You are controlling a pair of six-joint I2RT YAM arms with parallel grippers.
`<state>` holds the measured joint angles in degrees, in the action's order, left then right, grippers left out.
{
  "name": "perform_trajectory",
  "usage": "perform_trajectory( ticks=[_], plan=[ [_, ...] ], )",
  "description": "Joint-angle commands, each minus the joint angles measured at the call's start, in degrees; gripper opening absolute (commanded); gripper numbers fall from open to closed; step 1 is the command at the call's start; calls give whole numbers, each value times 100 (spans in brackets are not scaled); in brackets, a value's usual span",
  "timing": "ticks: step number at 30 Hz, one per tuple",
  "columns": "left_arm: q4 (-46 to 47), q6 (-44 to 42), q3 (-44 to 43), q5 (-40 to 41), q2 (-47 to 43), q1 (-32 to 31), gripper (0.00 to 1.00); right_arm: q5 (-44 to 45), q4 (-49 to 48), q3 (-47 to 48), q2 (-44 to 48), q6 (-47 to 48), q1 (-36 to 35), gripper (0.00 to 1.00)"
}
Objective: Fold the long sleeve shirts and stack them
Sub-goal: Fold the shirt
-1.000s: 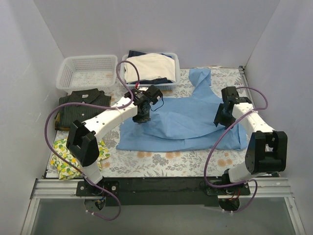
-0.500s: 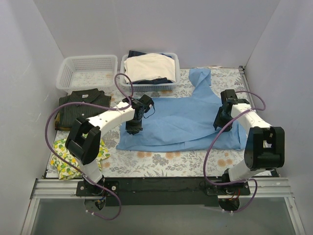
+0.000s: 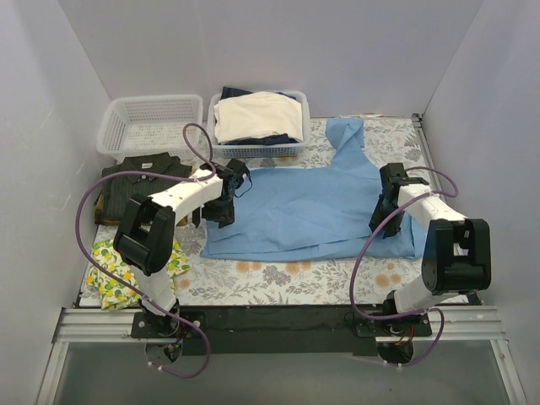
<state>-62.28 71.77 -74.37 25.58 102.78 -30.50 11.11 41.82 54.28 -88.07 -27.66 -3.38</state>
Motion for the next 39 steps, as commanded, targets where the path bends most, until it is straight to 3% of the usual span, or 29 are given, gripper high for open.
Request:
perform_trajectory(
  ticks=[1,4,9,14,19,28,33,39],
  plan=[
    [-214,-40,-280,753,-294,176,70,356,167,-32,466,-143,48,42],
    [-206,-171,-412,659,-381,185,70,392,239,99,747,-82,30,42],
    [618,-330,-369,-1000,-776,185,70,778,239,758,1029,225,-453,43],
    [1314,-251,18,-1959,-997,176,70,332,195,1225,538,314,-884,44],
    [2237,-155,677,-3005,-1023,124,70,-144,54,1059,-182,507,-1243,45],
    [2238,355,1679,-2682,-926,9,69,-786,-420,-355,-88,622,-1499,45],
    [1931,680,2276,-2435,-909,9,70,-725,-298,-866,80,604,-1499,45],
    [1781,1076,2883,-2715,-1128,9,71,-734,27,-1227,299,455,-1499,44]
  ],
)
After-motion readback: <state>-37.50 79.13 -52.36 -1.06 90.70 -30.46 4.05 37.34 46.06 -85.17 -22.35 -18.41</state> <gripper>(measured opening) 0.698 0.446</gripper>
